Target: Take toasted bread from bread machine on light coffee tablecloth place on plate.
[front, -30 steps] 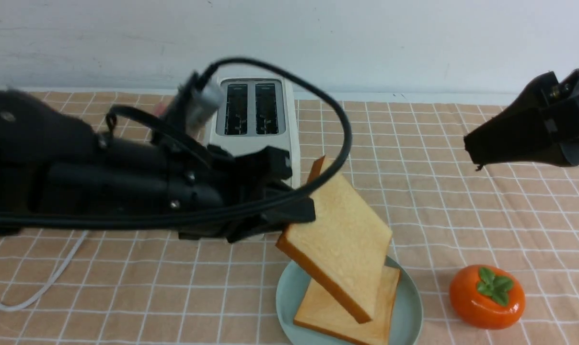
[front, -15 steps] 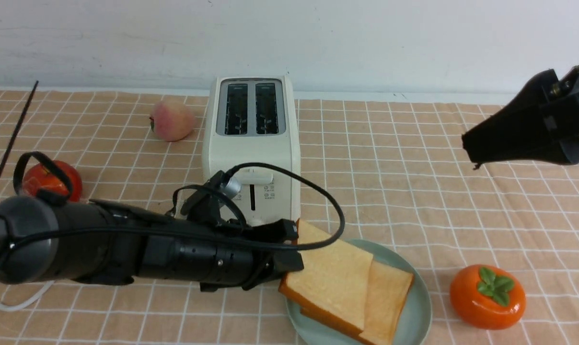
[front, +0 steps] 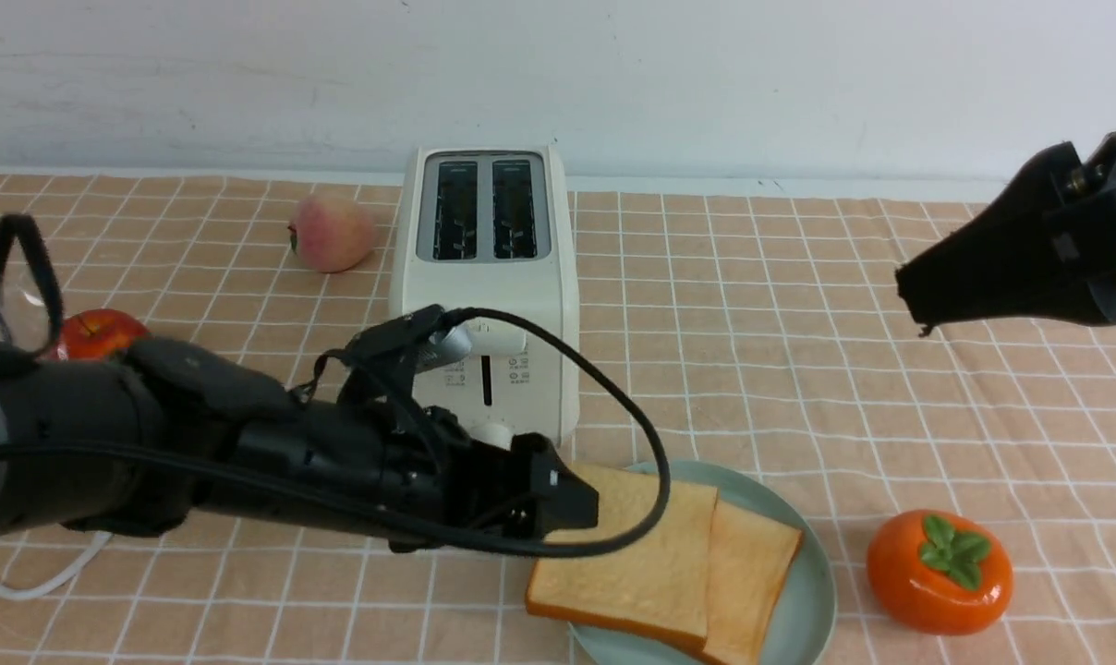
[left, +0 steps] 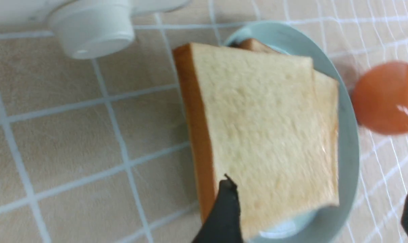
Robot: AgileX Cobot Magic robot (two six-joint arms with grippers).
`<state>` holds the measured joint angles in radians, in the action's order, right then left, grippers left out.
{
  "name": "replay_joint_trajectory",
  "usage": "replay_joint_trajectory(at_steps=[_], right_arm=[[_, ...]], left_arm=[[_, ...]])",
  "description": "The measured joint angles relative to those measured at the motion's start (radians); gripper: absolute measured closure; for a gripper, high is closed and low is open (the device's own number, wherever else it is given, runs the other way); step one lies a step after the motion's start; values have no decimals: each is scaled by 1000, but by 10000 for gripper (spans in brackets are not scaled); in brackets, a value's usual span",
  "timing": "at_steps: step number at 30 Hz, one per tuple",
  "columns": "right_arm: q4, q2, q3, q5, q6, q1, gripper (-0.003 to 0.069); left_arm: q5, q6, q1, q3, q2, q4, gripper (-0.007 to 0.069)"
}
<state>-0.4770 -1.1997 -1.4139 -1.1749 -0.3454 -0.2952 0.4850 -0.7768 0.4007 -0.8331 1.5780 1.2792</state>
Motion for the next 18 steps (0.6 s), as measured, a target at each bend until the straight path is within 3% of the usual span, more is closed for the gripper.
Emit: replay_joint_trajectory(at_steps=[3, 4, 5, 6, 7, 10, 13, 14, 15, 16, 18], right_arm=[[69, 0, 0, 5, 39, 0, 237], [76, 0, 0, 5, 39, 0, 241], [145, 0, 0, 12, 103, 0, 284], [164, 0, 0, 15, 111, 0, 298], [223, 0, 0, 28, 174, 0, 351], [316, 0, 5, 70, 277, 0, 504], [341, 0, 24, 124, 345, 0, 646], [343, 0, 29, 133, 351, 0, 652], [345, 4, 49, 162, 376, 0, 674], [347, 6, 61, 174, 387, 0, 676], [362, 32, 124, 210, 443, 0, 678]], left_arm=[[131, 307, -83, -61, -67, -342, -22], [141, 346, -88, -67, -70, -364, -17], [229, 505, -124, -116, -94, -537, 4], [240, 524, -132, -129, -97, -558, 13], [334, 649, -149, -174, -121, -728, 44], [472, 870, -152, -244, -196, -964, 141], [517, 940, -132, -261, -285, -1030, 263], [517, 942, -129, -262, -285, -1030, 273], [529, 944, -106, -264, -332, -1029, 362], [531, 944, -95, -264, -343, -1026, 385], [545, 933, -49, -264, -411, -1006, 536]])
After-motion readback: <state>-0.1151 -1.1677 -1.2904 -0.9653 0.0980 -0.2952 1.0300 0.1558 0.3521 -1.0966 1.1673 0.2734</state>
